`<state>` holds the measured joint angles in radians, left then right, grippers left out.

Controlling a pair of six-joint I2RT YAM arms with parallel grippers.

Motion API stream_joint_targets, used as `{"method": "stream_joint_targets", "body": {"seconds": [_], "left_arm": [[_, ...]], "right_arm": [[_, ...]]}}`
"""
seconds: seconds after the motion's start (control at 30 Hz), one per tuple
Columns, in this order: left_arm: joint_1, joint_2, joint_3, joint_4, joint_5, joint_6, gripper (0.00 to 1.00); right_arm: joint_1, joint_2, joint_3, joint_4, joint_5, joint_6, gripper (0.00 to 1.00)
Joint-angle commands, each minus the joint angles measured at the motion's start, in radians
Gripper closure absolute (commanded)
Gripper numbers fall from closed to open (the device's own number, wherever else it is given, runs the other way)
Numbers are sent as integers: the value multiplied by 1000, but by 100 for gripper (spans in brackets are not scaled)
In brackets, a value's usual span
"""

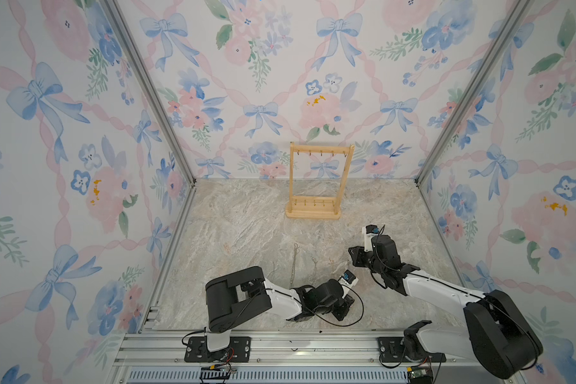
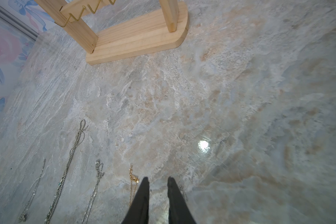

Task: Take the necklace off the jewelry display stand
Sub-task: Place the necklace at the center of the board.

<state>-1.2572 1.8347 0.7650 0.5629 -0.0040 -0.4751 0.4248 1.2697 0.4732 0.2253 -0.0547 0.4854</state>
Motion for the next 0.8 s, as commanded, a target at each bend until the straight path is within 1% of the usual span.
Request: {"method": "stream_joint_targets", "body": {"seconds": [0.0,0.1,0.27,0.33,0.5,0.63,0.73,0.77], "left_arm": [[-7,-70,-7,-17,-18,16,84],[-7,-118,-16,-34,-35,24,77],[-7,-225,-18,-94,-88,60,57],[-4,-282,-16,-123,-121,81,48],[21,-421,-16,-181,-191,118,31],[41,-527,0,-247,-282,151,17],[65,-604,-4,-271,-332,157,4],[76,-629,-6,-279,-345,157,2]], "right_arm": [[-10,-28,-18,0,1,-16,79],[-10,-53,-28,2,14,-20,79],[-11,-153,-64,-6,86,-34,76],[-12,-227,-90,-15,144,-40,73],[-13,-426,-182,2,282,-24,66],[-14,-570,-236,-12,365,-13,61],[-18,-651,-266,-29,416,-2,57],[-18,-671,-271,-37,429,-1,56]]}}
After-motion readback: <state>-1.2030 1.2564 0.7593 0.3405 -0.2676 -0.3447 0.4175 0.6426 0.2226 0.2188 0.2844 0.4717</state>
